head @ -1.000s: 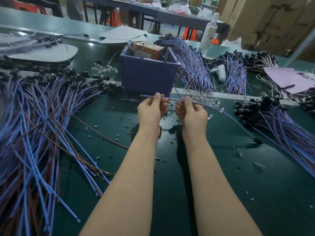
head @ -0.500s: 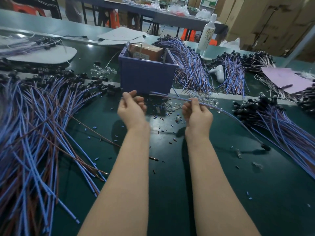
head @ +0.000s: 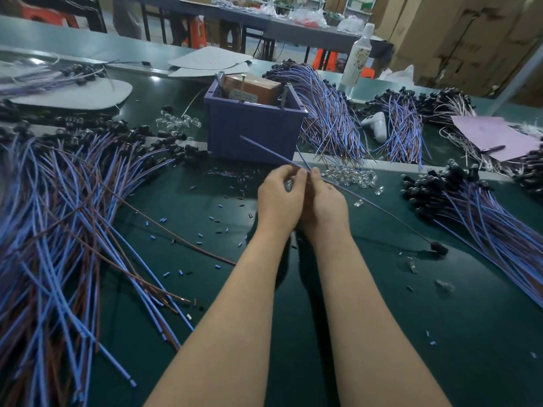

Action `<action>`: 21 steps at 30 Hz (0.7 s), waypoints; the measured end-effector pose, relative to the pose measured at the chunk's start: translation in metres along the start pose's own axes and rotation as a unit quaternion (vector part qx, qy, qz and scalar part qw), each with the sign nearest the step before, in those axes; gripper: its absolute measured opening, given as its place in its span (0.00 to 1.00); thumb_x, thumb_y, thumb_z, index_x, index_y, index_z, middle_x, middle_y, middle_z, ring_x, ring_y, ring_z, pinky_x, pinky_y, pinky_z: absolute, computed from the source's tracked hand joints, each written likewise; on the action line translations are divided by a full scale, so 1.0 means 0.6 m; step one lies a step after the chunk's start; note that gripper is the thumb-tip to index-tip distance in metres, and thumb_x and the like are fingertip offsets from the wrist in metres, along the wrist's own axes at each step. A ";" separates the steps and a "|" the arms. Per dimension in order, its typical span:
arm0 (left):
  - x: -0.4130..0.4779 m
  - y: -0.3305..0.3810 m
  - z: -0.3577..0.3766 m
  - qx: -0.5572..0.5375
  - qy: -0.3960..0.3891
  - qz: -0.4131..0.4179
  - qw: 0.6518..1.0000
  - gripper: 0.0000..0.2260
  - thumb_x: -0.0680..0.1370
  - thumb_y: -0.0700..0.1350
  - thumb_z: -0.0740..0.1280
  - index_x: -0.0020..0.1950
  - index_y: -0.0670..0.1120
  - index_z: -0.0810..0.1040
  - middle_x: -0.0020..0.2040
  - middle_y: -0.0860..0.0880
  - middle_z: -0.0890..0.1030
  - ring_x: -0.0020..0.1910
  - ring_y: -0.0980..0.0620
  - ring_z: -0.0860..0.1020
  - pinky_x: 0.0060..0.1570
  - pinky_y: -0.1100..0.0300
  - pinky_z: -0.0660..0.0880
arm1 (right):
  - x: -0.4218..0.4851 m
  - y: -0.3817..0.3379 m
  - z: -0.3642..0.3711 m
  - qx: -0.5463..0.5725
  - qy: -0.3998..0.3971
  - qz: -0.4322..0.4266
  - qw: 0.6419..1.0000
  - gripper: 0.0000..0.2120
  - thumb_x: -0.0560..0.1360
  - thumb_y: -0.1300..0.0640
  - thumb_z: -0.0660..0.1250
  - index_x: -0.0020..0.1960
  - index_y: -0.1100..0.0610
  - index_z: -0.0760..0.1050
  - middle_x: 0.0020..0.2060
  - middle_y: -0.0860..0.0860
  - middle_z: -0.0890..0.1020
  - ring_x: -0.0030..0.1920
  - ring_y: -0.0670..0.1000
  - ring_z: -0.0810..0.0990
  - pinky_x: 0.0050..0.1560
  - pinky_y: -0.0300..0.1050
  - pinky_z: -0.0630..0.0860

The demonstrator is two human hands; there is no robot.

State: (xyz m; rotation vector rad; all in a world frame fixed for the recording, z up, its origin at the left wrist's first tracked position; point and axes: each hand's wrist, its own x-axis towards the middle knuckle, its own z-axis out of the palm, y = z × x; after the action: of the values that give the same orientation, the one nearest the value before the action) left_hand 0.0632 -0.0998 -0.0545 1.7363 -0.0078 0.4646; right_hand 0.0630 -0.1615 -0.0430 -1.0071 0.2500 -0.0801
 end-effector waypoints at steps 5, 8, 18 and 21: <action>0.013 -0.004 -0.016 -0.184 0.113 -0.082 0.973 0.09 0.80 0.38 0.61 0.40 0.45 0.74 0.38 0.48 0.79 0.35 0.55 0.78 0.42 0.56 0.77 | -0.020 -0.001 0.004 -0.288 -0.064 -0.124 0.947 0.17 0.80 0.57 0.61 0.34 0.58 0.75 0.22 0.47 0.74 0.23 0.44 0.70 0.27 0.37 0.67; 0.021 -0.006 -0.026 -0.259 0.200 -0.131 0.936 0.11 0.81 0.38 0.58 0.40 0.46 0.70 0.35 0.50 0.79 0.27 0.61 0.78 0.35 0.64 0.74 | -0.031 -0.005 0.012 -0.366 -0.015 -0.329 0.870 0.13 0.79 0.57 0.62 0.37 0.57 0.77 0.27 0.48 0.76 0.29 0.47 0.72 0.33 0.43 0.71; 0.008 -0.006 -0.011 -0.096 0.086 -0.066 0.989 0.03 0.78 0.39 0.65 0.49 0.41 0.78 0.43 0.47 0.80 0.45 0.48 0.79 0.55 0.49 0.76 | -0.020 0.018 0.004 -0.472 0.011 -0.286 0.834 0.09 0.78 0.64 0.62 0.52 0.63 0.80 0.47 0.58 0.83 0.49 0.56 0.79 0.51 0.44 0.70; 0.009 -0.007 -0.011 -0.098 0.060 -0.070 0.991 0.02 0.77 0.39 0.66 0.45 0.44 0.77 0.41 0.48 0.79 0.44 0.50 0.78 0.54 0.50 0.76 | -0.019 0.018 0.002 -0.457 0.026 -0.273 0.846 0.07 0.77 0.63 0.63 0.50 0.62 0.79 0.45 0.56 0.83 0.45 0.52 0.78 0.46 0.39 0.68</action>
State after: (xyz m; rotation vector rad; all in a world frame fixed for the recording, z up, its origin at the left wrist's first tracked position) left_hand 0.0671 -0.0912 -0.0557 1.5030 0.1494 0.4494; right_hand 0.0517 -0.1528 -0.0494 -2.0192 0.0249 -0.5488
